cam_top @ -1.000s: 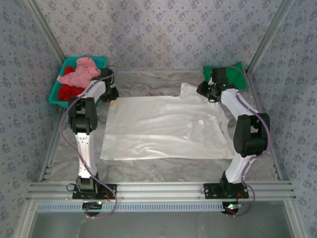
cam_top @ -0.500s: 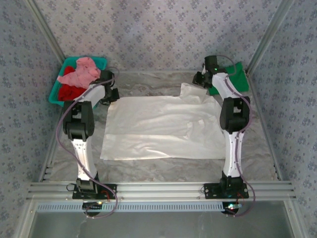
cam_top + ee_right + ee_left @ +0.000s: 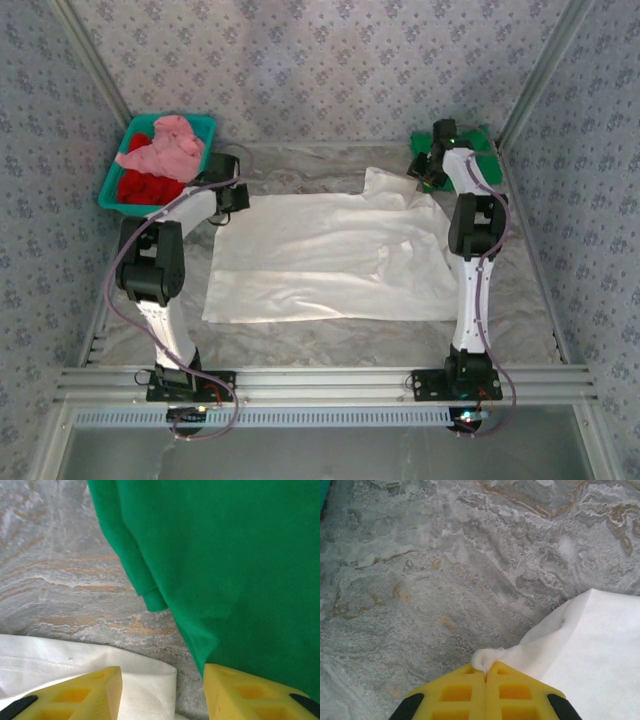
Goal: Fold and stack the t-shirts
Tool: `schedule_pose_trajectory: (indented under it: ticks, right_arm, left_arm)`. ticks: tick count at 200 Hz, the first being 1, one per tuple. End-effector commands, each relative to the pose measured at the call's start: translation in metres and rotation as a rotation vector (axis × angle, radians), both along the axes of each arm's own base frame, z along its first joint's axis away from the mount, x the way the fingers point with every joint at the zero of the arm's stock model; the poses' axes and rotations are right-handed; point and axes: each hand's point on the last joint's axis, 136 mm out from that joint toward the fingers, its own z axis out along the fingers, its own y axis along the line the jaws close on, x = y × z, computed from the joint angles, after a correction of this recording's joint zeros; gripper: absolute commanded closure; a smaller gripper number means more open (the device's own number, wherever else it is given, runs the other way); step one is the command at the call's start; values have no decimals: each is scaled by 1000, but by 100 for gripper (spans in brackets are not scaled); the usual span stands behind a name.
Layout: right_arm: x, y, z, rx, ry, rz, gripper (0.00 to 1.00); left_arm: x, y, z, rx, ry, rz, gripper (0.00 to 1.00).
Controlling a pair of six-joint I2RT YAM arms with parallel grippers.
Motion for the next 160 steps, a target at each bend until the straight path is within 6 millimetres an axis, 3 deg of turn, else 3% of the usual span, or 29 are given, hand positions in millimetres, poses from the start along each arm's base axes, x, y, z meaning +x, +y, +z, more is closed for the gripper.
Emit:
schedule_pose_trajectory:
  ticks: [1,81,116,129,141,160]
  right_arm:
    - [0,10,-9,39,33,-10,52]
    - [8,21,-35,102,41,-12,57]
    - [10,23,-38,104,31,-21,71]
    - [11,23,-37,99,28,-22,80]
    - [12,22,-32,88,16,-23,89]
    - [16,28,-11,61,-36,9,95]
  left_arm:
    - [4,3,24,19,-66,-4,100]
    - [5,4,23,18,-72,5,100]
    - [6,4,24,11,-76,7,100]
    - [6,5,24,11,-77,6,100]
    - [7,7,24,8,-82,13,100]
    - [9,7,27,-19,-98,11,100]
